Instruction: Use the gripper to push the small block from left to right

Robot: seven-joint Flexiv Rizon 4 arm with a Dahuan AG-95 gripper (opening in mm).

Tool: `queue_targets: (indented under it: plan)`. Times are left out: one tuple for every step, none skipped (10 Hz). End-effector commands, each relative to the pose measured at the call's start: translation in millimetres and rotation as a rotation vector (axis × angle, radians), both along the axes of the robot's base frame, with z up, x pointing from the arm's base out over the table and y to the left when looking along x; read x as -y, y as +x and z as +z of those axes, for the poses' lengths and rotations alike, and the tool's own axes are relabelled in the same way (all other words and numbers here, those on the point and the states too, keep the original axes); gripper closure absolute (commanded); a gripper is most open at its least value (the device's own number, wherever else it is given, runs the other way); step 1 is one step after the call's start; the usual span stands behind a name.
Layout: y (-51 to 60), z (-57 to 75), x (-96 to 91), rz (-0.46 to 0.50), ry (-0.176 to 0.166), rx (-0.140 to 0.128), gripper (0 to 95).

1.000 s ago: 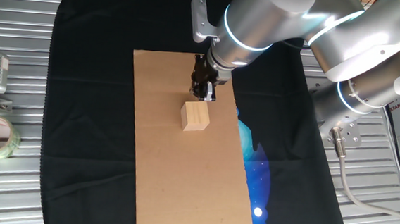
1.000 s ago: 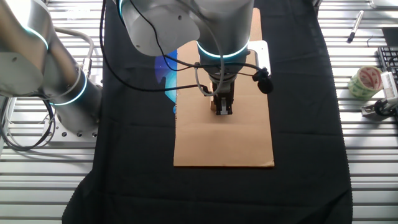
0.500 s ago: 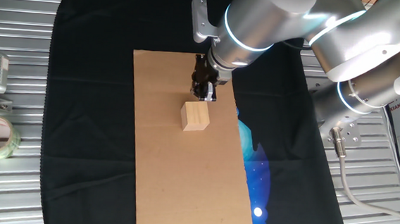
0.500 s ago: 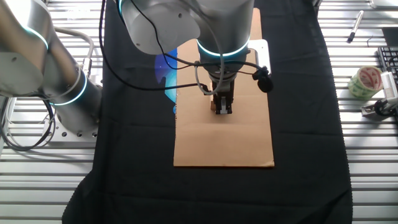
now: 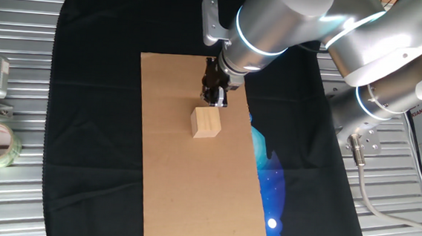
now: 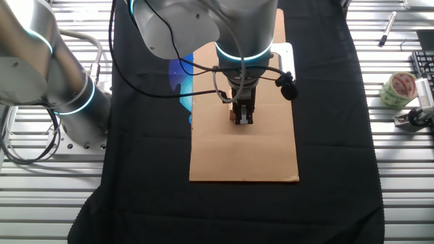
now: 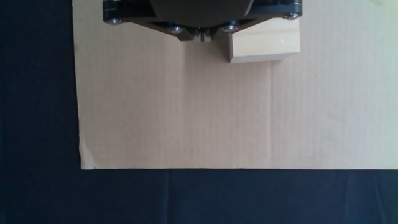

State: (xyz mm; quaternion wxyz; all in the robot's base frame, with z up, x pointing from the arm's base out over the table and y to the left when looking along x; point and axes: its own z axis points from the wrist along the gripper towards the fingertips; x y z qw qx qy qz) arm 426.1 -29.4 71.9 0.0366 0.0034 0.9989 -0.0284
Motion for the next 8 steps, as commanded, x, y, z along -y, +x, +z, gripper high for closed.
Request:
queue_targets:
  plan:
    - [-0.5, 0.6, 0.0, 0.004, 0.0, 0.001, 95.0]
    - [-0.5, 0.6, 0.0, 0.006, -0.001, -0.001, 95.0]
    - [-0.5, 0.6, 0.0, 0.008, -0.001, -0.006, 95.0]
    - [-0.5, 0.6, 0.0, 0.01, -0.001, -0.005, 95.0]
    - [-0.5, 0.6, 0.0, 0.013, 0.001, -0.005, 95.0]
    - [-0.5, 0.6, 0.0, 0.011, 0.001, -0.01, 95.0]
    - [-0.5, 0.6, 0.0, 0.009, 0.004, -0.013, 95.0]
    - [-0.5, 0.6, 0.0, 0.01, 0.005, -0.025, 95.0]
